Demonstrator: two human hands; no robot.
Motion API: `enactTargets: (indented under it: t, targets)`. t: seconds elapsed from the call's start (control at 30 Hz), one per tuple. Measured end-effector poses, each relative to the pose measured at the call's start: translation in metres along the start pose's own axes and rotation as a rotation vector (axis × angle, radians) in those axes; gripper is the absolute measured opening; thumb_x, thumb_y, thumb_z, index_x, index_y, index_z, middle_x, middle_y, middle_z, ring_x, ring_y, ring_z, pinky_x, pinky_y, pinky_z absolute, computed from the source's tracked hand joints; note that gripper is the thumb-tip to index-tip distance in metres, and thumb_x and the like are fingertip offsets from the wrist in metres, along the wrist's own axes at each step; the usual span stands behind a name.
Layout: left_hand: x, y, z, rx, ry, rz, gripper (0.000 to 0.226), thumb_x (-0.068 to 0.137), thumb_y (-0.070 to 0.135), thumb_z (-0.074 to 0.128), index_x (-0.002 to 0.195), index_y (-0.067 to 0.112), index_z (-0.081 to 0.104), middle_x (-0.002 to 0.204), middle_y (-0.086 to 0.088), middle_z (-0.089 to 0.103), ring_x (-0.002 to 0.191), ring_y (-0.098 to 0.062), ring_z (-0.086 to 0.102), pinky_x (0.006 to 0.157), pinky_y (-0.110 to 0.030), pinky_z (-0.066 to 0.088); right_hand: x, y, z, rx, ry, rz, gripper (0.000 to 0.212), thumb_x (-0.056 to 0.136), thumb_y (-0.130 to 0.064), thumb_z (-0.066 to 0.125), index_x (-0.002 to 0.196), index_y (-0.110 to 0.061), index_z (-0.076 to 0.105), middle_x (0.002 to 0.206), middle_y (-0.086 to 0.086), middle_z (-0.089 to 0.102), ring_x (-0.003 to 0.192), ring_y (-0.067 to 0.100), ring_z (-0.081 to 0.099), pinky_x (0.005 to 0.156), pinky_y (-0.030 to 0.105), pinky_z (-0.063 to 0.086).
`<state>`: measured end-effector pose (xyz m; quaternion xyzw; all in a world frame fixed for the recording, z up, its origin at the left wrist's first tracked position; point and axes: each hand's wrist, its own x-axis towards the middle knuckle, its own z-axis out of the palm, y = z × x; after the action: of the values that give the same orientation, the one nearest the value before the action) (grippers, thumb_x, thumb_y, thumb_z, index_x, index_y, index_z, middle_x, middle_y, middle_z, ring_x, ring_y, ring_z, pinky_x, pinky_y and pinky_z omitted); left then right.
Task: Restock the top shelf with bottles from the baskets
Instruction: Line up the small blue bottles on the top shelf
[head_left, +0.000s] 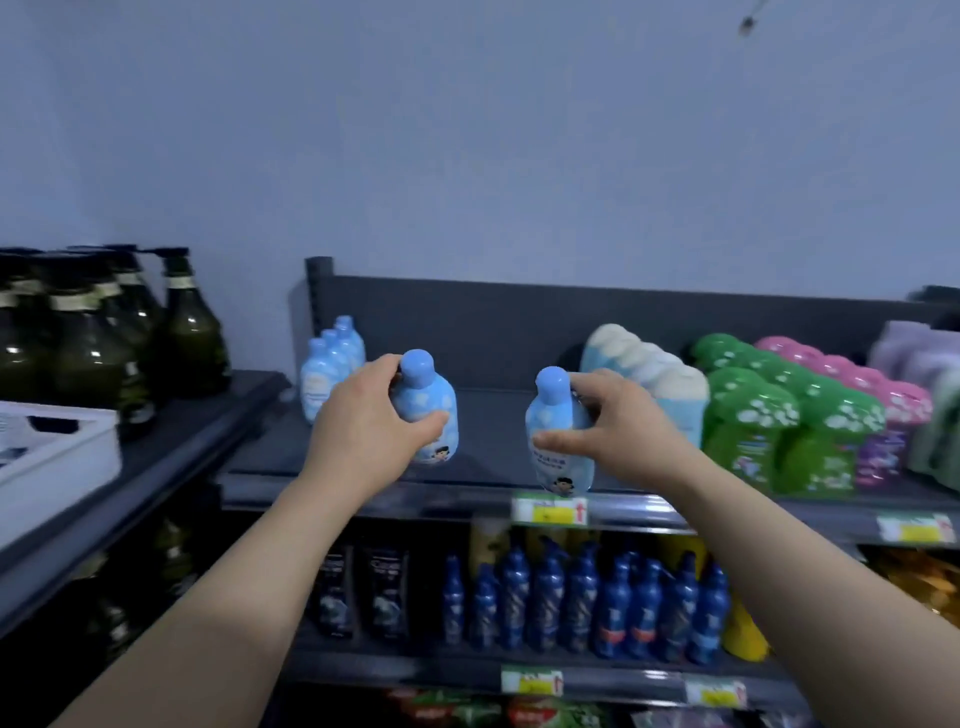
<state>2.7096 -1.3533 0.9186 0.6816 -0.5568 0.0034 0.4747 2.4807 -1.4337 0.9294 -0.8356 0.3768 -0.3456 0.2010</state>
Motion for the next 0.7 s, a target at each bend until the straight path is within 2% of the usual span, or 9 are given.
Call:
enactTargets:
  t: [0.2,0.37,0.6,0.7]
  targets:
    - [0.062,-0.096,-0.038,0.035,0.004,-0.121,0.048,0.069,0.029,0.080,0.110,0.024,0.056,0.106,0.008,0.062,0.099,-0.018,0.061,0.088,-0.037,0.049,0.066,-0.027,0.063,0.180,-0.035,0.053,0.022,0.071,-0.021,0.081,0.088,-0.024,0.067,0.089,-0.003,0.069,0.085,0.016,0.067,0.082,0.040,0.056]
    - [0.106,-0.156,-0.039,-0.001,-0.030,-0.187,0.043,0.068,0.025,0.081,0.104,0.021,0.058,0.102,0.004,0.065,0.094,-0.017,0.062,0.085,-0.039,0.051,0.107,-0.033,0.106,0.273,-0.040,0.129,0.029,0.071,-0.017,0.083,0.095,-0.026,0.070,0.092,-0.006,0.073,0.090,0.012,0.069,0.085,0.036,0.057]
    - [0.143,-0.196,-0.019,-0.026,-0.105,-0.178,0.037,0.068,0.026,0.080,0.097,0.024,0.058,0.094,0.010,0.063,0.090,-0.014,0.061,0.077,-0.032,0.048,0.143,-0.036,0.149,0.258,-0.055,0.186,0.033,0.072,-0.016,0.082,0.100,-0.028,0.069,0.093,-0.009,0.073,0.090,0.009,0.068,0.085,0.032,0.056]
    - [0.151,-0.209,-0.013,-0.013,-0.114,-0.151,0.035,0.068,0.027,0.081,0.093,0.022,0.058,0.096,0.005,0.061,0.086,-0.013,0.058,0.070,-0.026,0.041,0.155,-0.035,0.162,0.242,-0.069,0.197,0.033,0.072,-0.015,0.082,0.099,-0.027,0.069,0.092,-0.010,0.073,0.088,0.007,0.067,0.084,0.029,0.056]
